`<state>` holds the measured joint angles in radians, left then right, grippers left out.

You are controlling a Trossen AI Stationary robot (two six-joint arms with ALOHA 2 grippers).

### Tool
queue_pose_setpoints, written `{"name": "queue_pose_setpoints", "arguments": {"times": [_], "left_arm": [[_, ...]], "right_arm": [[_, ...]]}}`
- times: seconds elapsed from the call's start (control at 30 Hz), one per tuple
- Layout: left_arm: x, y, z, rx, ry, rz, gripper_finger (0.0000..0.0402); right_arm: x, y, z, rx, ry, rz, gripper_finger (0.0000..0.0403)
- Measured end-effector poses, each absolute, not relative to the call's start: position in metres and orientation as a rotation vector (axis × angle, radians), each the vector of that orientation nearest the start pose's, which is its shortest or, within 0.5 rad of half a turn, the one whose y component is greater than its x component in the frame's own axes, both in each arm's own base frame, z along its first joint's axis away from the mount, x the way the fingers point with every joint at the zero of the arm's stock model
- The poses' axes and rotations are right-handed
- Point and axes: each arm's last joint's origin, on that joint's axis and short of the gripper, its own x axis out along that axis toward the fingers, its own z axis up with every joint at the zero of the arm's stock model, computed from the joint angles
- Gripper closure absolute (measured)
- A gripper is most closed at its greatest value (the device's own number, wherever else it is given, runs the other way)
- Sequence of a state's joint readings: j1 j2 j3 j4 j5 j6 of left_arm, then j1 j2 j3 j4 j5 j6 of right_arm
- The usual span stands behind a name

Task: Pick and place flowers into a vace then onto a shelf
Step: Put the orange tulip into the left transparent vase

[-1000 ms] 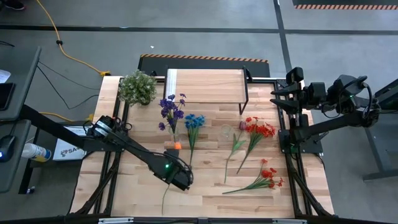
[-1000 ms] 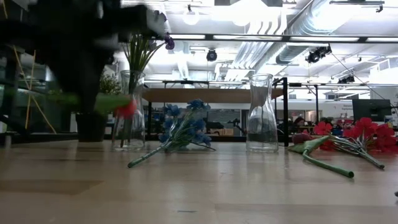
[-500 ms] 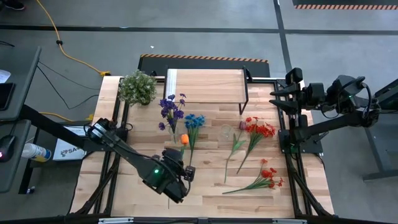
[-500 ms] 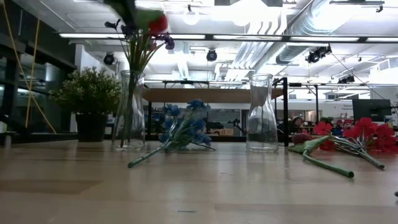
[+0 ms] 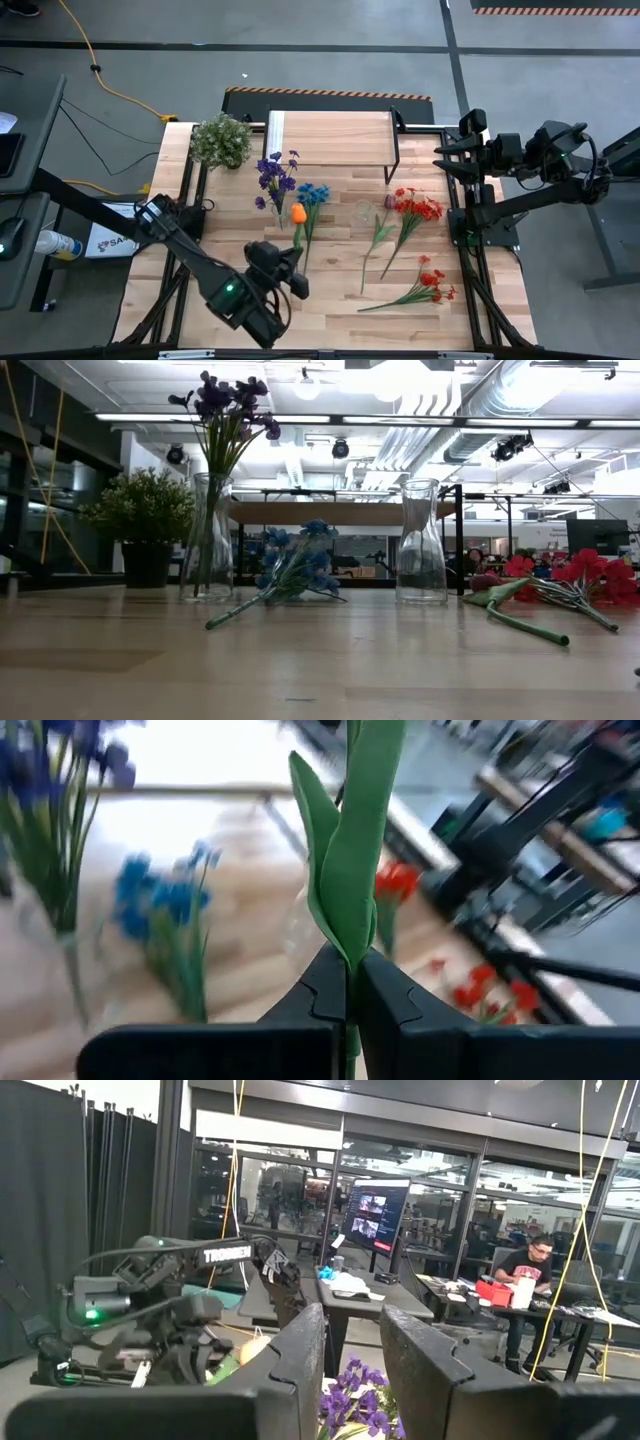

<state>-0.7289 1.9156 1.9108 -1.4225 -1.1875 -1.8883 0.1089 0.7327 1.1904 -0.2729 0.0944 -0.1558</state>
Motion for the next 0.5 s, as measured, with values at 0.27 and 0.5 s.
{"name": "queue_pose_setpoints", "arguments": {"times": [0.27,0.5], "left_arm": [[0.283,-0.23,0.34,-0.458,-0.055,0.807,0.036],[0.28,-0.229,0.347,-0.34,-0.145,0.795,0.036]], "right_arm": [[0.112,0.009,0.46,-0.136,-0.184,0.0,0.0308],[0.112,0.01,0.46,-0.137,-0.184,0.0,0.0308]]}}
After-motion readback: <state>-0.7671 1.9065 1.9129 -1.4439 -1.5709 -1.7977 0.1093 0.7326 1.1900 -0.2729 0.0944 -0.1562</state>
